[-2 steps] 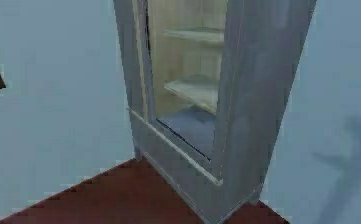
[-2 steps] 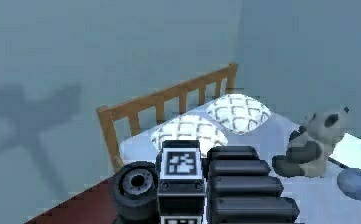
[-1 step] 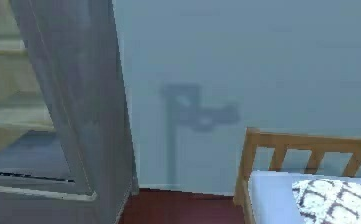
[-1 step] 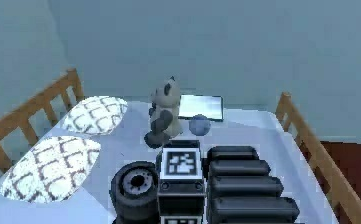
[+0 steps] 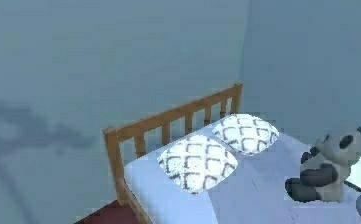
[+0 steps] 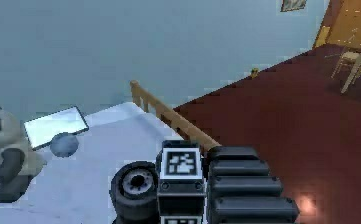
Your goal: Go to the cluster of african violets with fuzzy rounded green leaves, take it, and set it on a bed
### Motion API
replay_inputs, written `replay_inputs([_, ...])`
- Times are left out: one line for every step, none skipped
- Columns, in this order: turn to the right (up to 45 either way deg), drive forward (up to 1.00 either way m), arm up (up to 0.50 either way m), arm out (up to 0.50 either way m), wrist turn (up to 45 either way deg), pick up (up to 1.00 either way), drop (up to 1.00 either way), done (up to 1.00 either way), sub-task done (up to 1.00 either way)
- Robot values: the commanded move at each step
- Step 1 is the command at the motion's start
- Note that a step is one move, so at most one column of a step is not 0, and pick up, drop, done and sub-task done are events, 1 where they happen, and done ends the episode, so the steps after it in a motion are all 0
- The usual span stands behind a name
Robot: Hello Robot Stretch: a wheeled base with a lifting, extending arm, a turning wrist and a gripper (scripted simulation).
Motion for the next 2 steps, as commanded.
replay_inputs([39.0, 0.00, 0.00, 0.00, 0.0, 0.00, 0.00, 0.00, 0.00])
replay_inputs([-45.0, 0.00, 0.00, 0.00, 0.0, 0.00, 0.00, 0.00, 0.00])
